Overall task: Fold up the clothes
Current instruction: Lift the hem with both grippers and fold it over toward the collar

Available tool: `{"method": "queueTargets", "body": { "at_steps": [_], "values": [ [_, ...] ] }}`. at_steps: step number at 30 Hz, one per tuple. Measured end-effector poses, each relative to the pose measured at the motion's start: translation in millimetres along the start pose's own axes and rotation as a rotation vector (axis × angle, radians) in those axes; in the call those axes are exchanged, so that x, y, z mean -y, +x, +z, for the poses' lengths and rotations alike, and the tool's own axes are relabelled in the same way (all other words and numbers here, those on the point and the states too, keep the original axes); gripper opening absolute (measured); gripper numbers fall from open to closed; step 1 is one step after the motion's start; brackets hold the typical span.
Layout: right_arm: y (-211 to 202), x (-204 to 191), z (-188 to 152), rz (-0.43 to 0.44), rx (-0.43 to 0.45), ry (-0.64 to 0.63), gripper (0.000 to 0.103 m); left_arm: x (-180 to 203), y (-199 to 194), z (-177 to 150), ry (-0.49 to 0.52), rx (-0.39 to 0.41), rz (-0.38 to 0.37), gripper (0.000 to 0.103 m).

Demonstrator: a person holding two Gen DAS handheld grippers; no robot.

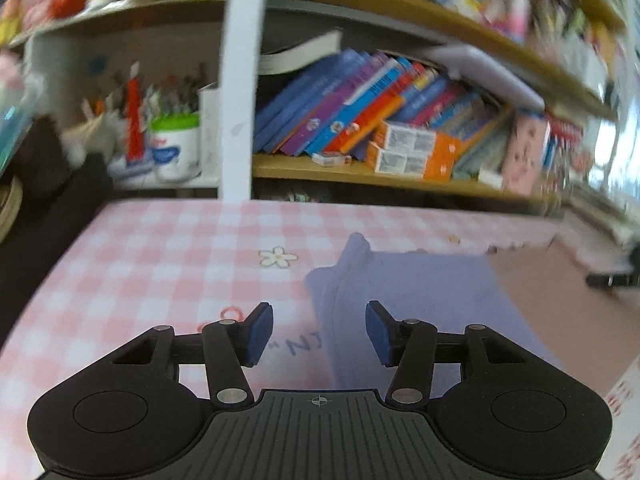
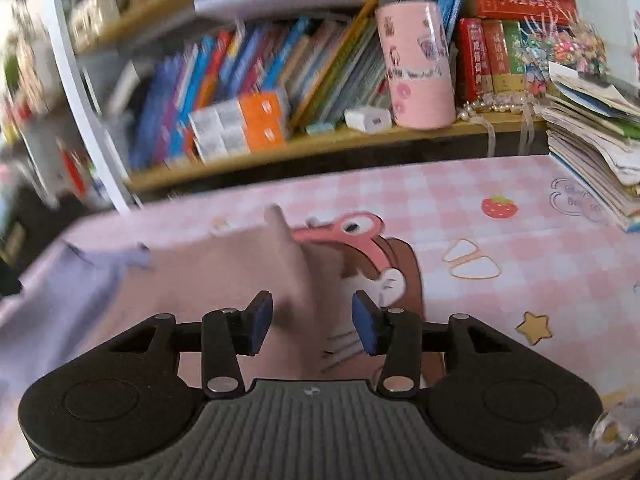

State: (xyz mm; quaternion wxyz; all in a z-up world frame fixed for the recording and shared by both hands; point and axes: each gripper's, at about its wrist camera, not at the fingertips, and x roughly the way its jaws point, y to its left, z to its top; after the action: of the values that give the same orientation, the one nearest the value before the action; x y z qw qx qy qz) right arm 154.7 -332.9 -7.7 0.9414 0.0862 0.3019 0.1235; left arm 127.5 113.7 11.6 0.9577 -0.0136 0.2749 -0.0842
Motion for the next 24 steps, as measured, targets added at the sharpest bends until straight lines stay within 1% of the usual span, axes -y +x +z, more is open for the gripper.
{"method": "queueTargets", "body": {
  "at_steps": [1,2,3,4,5,6,7,9,12,13,15,16,18,19,20,21,22,23,24],
  "values": [
    [3.8,1.7,0.4,0.008,-0.01,0.0,0.039,3.0,6.4,1.2,0.015,-0.014,-0.001,0.051],
    [6.6,3.6,1.7,0.026,-0.016,0.004,0.035,3.2,12.8,1.8,0.004,-0.043,-0.018,0.049],
    [8.1,4.9,2.6,0.054,-0.02,0.009,0.02,3.3,19.3,2.4,-0.008,-0.072,-0.036,0.045],
    [8.8,6.0,3.2,0.085,-0.023,0.015,0.01,2.2,24.7,1.0,-0.033,-0.097,-0.062,0.036],
    [7.0,8.0,3.8,0.104,-0.014,0.029,0.008,1.1,30.1,-0.4,-0.058,-0.122,-0.089,0.013],
    [3.5,10.6,4.3,0.115,0.002,0.05,0.007,2.4,29.2,-1.9,-0.065,-0.109,-0.089,0.007],
    [0.0,13.1,4.9,0.125,0.018,0.07,0.007,4.1,22.4,-1.4,-0.064,-0.067,-0.088,0.006],
    [-7.0,18.3,6.0,0.146,0.049,0.111,0.007,2.9,-1.4,1.2,-0.104,0.057,-0.122,0.006],
    [-17.5,25.9,7.7,0.177,0.097,0.172,0.007,-2.6,-6.7,1.7,-0.151,0.093,-0.124,0.006],
    [-13.7,26.8,6.7,0.172,0.084,0.176,0.007,-4.4,4.3,0.0,-0.146,0.044,-0.099,0.006],
    [3.8,26.1,2.5,0.14,0.017,0.164,0.007,-8.3,26.2,-7.1,-0.146,-0.045,-0.08,0.007],
    [8.8,26.6,0.7,0.138,0.004,0.16,0.007,-7.8,28.7,-9.1,-0.136,-0.051,-0.074,0.007],
    [7.7,30.2,0.7,0.15,0.009,0.167,0.008,-6.6,32.6,-12.9,-0.115,-0.058,-0.062,0.015],
    [5.6,31.7,1.4,0.151,0.015,0.173,0.01,-6.2,30.7,-11.0,-0.109,-0.057,-0.062,0.015],
    [4.4,32.2,1.7,0.146,0.018,0.172,0.012,-5.9,28.6,-8.8,-0.104,-0.056,-0.063,0.015],
    [3.7,31.8,1.7,0.139,0.021,0.169,0.017,-5.5,26.5,-6.7,-0.099,-0.055,-0.064,0.017],
    [3.1,31.4,1.7,0.131,0.023,0.165,0.02,-4.2,25.7,-2.3,-0.079,-0.049,-0.055,0.018],
    [2.5,31.0,1.7,0.123,0.026,0.162,0.02,-2.8,25.0,2.1,-0.06,-0.041,-0.045,0.024],
    [1.7,29.9,1.8,0.119,0.029,0.155,0.02,-2.0,25.3,7.7,-0.046,-0.035,-0.038,0.033]
  ]
}}
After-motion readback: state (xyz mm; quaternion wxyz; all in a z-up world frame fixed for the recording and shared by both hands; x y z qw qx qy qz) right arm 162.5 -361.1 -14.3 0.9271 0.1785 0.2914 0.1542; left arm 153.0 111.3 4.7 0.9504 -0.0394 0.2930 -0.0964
